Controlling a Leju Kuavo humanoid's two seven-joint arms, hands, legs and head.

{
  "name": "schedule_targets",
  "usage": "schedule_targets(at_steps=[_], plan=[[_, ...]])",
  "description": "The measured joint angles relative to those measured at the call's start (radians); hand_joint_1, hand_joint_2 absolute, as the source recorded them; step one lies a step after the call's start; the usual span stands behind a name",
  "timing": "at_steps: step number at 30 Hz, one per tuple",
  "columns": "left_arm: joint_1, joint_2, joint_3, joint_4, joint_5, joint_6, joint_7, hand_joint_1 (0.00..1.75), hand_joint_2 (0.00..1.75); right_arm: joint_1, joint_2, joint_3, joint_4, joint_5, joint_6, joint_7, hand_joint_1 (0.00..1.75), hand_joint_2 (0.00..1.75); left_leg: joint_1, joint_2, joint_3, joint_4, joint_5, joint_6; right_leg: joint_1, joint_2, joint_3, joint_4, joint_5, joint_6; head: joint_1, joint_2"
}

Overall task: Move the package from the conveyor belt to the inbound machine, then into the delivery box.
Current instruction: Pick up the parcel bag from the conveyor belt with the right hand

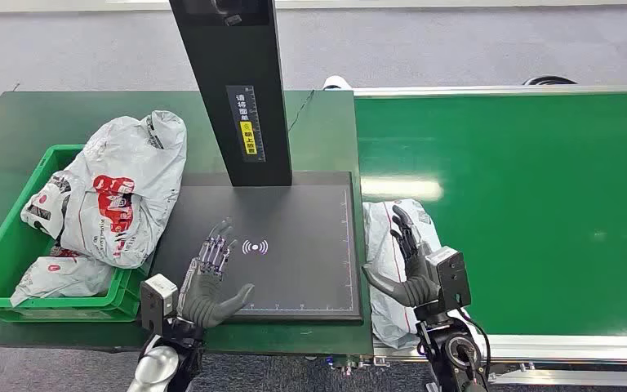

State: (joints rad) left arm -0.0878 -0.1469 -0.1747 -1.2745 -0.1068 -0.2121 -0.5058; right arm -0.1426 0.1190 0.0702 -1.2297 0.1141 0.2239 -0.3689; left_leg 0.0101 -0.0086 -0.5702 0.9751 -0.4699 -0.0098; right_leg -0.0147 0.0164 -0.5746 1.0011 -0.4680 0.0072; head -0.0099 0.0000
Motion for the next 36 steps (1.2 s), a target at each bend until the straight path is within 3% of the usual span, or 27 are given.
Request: schedule_targets(at_steps=[9,12,15,19,27,36], plan=[[0.001,0.000,0.000,0.000,0.000,0.001,0.000,0.00,1.75,-0.005,-0.002,0.000,0.005,0.048,-0.043,0.020,0.00,1.75,0.000,0.000,0.000,0.000,0.000,0.000,0.000,0.000,0.000,0.000,0.000,0.000,0.000,0.000],[0.006,0.000,0.001,-0.001,-0.004,0.003,0.001,0.00,1.75,-0.007,-0.010,0.000,0.007,0.207,-0.167,0.105,0.00,1.75,0.000,-0.001,0.000,0.000,0.000,0.000,0.000,0.000,0.000,0.000,0.000,0.000,0.000,0.000],[0.017,0.000,0.002,-0.010,-0.011,0.002,0.016,0.00,1.75,-0.008,-0.025,0.000,0.009,0.459,-0.305,0.260,0.00,1.75,0.000,-0.001,0.000,0.000,0.000,0.000,0.000,0.000,0.000,0.000,0.000,0.000,0.000,0.000],[0.023,-0.001,0.003,-0.022,-0.018,0.001,0.035,0.00,1.75,-0.007,-0.035,-0.003,0.014,0.669,-0.365,0.378,0.00,1.75,0.000,0.000,0.000,0.000,0.000,0.000,0.000,0.000,0.000,0.000,0.000,0.000,0.000,0.000],[0.027,-0.003,0.005,-0.034,-0.020,0.001,0.044,0.00,1.75,0.004,-0.039,-0.017,0.034,0.774,-0.347,0.448,0.00,1.75,0.000,0.000,0.000,0.000,0.000,0.000,0.000,0.000,0.000,0.000,0.000,0.000,0.000,0.000],[0.017,-0.005,0.000,-0.027,-0.021,0.003,0.054,0.00,1.75,-0.007,-0.043,-0.013,0.148,0.796,-0.157,0.447,0.00,1.75,0.000,-0.001,0.000,0.000,0.000,0.000,0.000,0.000,0.000,0.000,0.000,0.000,0.000,0.000]])
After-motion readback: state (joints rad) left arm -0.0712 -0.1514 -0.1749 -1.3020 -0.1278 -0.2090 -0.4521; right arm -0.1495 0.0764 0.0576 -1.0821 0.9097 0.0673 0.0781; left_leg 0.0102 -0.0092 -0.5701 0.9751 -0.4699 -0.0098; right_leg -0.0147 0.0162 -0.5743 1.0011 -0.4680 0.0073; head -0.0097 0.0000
